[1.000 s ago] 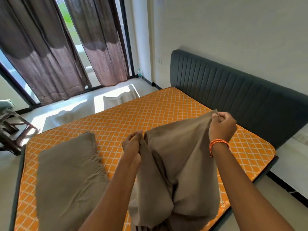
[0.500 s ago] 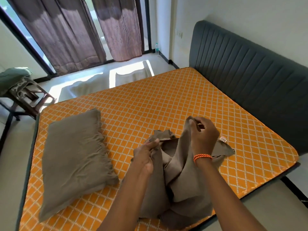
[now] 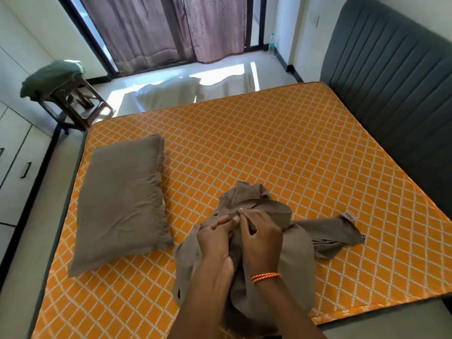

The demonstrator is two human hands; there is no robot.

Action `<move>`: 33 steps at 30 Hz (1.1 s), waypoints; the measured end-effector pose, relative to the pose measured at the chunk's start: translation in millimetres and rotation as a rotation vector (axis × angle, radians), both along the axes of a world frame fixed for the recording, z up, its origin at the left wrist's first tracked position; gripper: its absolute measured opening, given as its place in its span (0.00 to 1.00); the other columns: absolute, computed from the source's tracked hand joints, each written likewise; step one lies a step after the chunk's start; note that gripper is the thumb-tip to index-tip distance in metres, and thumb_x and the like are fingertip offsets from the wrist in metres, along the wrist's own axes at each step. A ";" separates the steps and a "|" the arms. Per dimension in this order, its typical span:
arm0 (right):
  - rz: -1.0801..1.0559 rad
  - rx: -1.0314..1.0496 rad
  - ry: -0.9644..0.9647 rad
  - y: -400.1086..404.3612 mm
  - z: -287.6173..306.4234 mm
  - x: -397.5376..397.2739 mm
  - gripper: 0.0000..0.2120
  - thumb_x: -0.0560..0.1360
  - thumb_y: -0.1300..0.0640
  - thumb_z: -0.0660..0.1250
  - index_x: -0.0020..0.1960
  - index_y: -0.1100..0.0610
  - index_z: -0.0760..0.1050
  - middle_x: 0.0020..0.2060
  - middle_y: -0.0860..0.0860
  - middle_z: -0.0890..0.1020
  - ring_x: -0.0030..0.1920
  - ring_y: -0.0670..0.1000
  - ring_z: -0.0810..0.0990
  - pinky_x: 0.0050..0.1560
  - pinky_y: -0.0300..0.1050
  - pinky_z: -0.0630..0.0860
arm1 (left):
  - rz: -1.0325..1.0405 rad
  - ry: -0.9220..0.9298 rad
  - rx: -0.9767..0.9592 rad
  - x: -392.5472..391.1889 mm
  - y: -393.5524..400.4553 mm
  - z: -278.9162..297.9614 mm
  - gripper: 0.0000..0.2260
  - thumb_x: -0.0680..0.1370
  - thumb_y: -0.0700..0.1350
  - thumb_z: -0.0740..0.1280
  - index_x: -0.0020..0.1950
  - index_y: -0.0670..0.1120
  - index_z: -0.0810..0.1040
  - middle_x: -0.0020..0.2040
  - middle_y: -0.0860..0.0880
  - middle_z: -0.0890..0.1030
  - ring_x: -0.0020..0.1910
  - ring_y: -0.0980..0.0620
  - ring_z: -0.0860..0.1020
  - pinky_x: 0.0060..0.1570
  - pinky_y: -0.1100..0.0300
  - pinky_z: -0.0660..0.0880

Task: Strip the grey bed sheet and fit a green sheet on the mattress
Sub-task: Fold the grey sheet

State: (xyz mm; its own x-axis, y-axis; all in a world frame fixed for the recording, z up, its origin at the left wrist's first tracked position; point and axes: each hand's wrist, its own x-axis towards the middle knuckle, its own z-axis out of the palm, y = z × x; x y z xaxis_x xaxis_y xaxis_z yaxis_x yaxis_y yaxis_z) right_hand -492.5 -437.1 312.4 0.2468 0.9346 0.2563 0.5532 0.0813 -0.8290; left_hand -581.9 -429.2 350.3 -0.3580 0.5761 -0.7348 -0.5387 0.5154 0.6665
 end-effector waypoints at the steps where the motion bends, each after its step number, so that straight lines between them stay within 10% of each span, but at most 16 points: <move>1: 0.015 0.000 0.014 -0.6 -1.6 0.6 0.08 0.78 0.59 0.74 0.57 0.53 0.86 0.52 0.45 0.85 0.52 0.46 0.83 0.52 0.48 0.82 | 0.009 -0.003 -0.001 2.9 -0.2 -0.1 0.11 0.73 0.31 0.77 0.54 0.37 0.84 0.40 0.39 0.85 0.30 0.51 0.83 0.26 0.63 0.77; 20: 0.067 0.085 -0.108 -31.7 -5.9 -7.2 0.06 0.79 0.63 0.73 0.54 0.59 0.85 0.50 0.50 0.80 0.51 0.50 0.78 0.50 0.48 0.80 | 0.018 -0.152 0.122 16.4 -28.5 16.0 0.09 0.77 0.43 0.76 0.50 0.36 0.86 0.47 0.37 0.87 0.47 0.40 0.87 0.49 0.50 0.83; 25: 0.103 0.101 0.083 -46.4 -1.4 -12.7 0.09 0.78 0.63 0.67 0.51 0.58 0.85 0.52 0.49 0.80 0.54 0.48 0.80 0.53 0.43 0.79 | -0.032 -0.309 0.085 -8.3 -37.7 13.6 0.05 0.77 0.41 0.75 0.47 0.39 0.85 0.42 0.42 0.85 0.37 0.48 0.85 0.34 0.59 0.82; 33: 0.051 -0.122 0.548 -46.6 -5.8 -22.2 0.13 0.82 0.68 0.62 0.45 0.56 0.80 0.35 0.51 0.81 0.34 0.56 0.79 0.36 0.53 0.78 | -0.199 -0.161 0.173 -32.1 -67.8 -19.9 0.10 0.83 0.43 0.67 0.53 0.37 0.83 0.47 0.38 0.84 0.45 0.44 0.83 0.46 0.53 0.81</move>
